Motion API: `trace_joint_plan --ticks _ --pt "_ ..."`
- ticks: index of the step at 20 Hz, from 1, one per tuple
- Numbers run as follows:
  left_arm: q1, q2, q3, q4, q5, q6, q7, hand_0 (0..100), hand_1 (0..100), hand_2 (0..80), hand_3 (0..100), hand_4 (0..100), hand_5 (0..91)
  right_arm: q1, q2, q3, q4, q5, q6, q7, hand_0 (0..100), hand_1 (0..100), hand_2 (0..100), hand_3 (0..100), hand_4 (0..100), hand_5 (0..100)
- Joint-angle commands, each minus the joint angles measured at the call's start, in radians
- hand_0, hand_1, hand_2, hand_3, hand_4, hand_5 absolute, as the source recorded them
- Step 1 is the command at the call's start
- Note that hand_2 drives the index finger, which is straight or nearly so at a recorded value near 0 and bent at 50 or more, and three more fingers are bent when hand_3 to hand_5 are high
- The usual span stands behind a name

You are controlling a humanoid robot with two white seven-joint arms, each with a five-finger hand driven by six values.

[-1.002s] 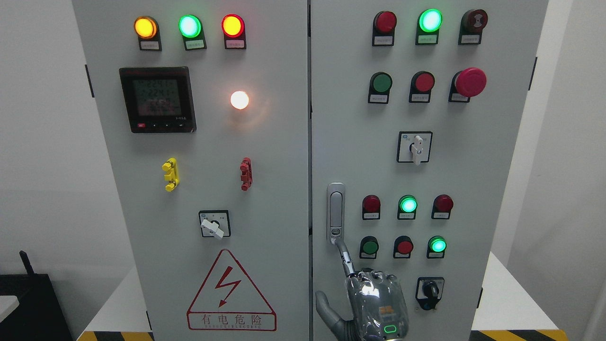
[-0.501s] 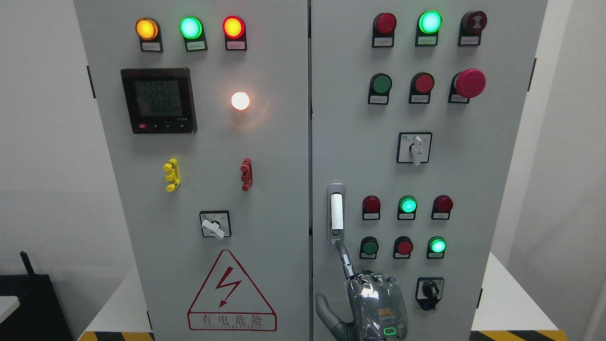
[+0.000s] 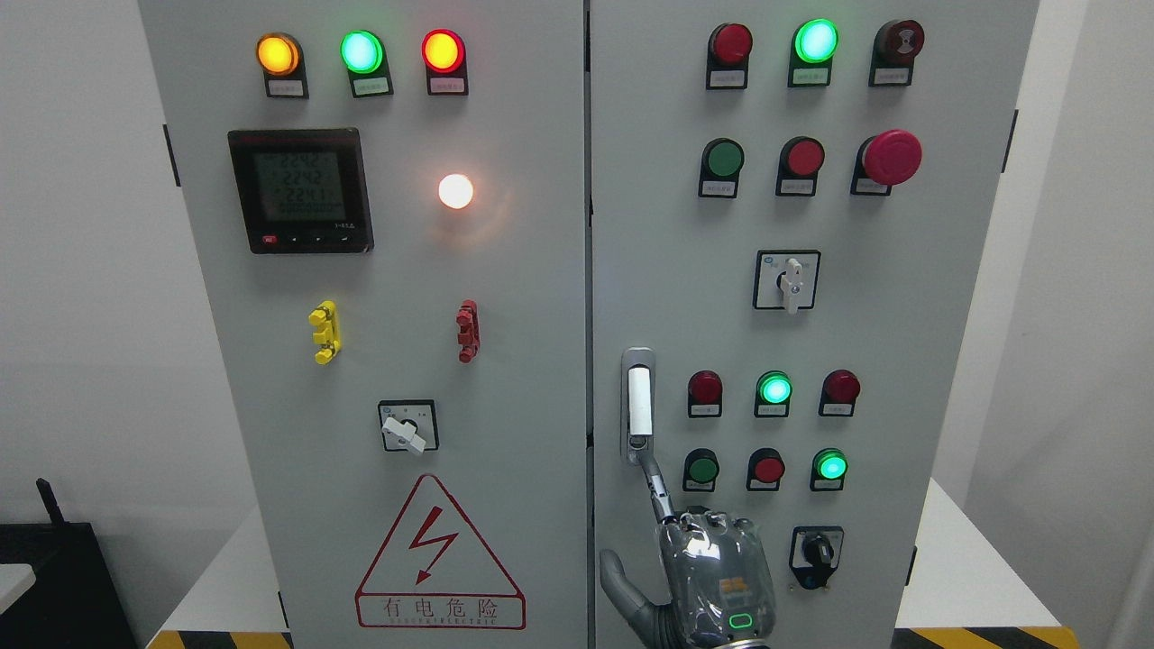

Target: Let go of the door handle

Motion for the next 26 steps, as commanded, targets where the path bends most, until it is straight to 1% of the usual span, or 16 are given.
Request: trace_joint_plan --ticks 1,11,20,22,24,26 --pt "0.0 0.0 0.011 0.017 0.0 0.006 0.001 12 39 0.0 0 0 0.0 -0.003 0.0 0.002 -0.013 -0.001 -0.001 0.003 38 19 0 98 88 95" --pt "-0.001 0.0 0.011 0.017 0.0 0.006 0.001 12 39 0.0 0 0 0.0 0.036 0.0 0.003 -0.041 -0.003 -0.005 -0.002 39 19 0 98 88 95" --pt "0.0 0.0 0.011 0.017 0.0 0.006 0.001 12 39 0.0 0 0 0.0 0.037 0.0 0.003 -0.05 -0.004 -0.01 -0.007 39 19 0 98 88 95" --pt "0.0 0.0 0.011 0.017 0.0 0.006 0.001 12 39 0.0 0 0 0.0 0.043 0.0 0.005 -0.061 -0.006 -0.014 -0.028 39 19 0 98 88 95" --pt "0.0 0.0 0.011 0.017 0.0 0.006 0.001 12 39 0.0 0 0 0.0 0.048 0.003 0.003 -0.076 -0.006 -0.036 -0.054 39 19 0 98 88 95" --pt "0.0 0.0 0.011 0.017 0.0 0.006 0.001 12 39 0.0 0 0 0.0 0.059 0.005 0.002 -0.093 -0.006 -0.056 -0.066 39 19 0 98 88 94"
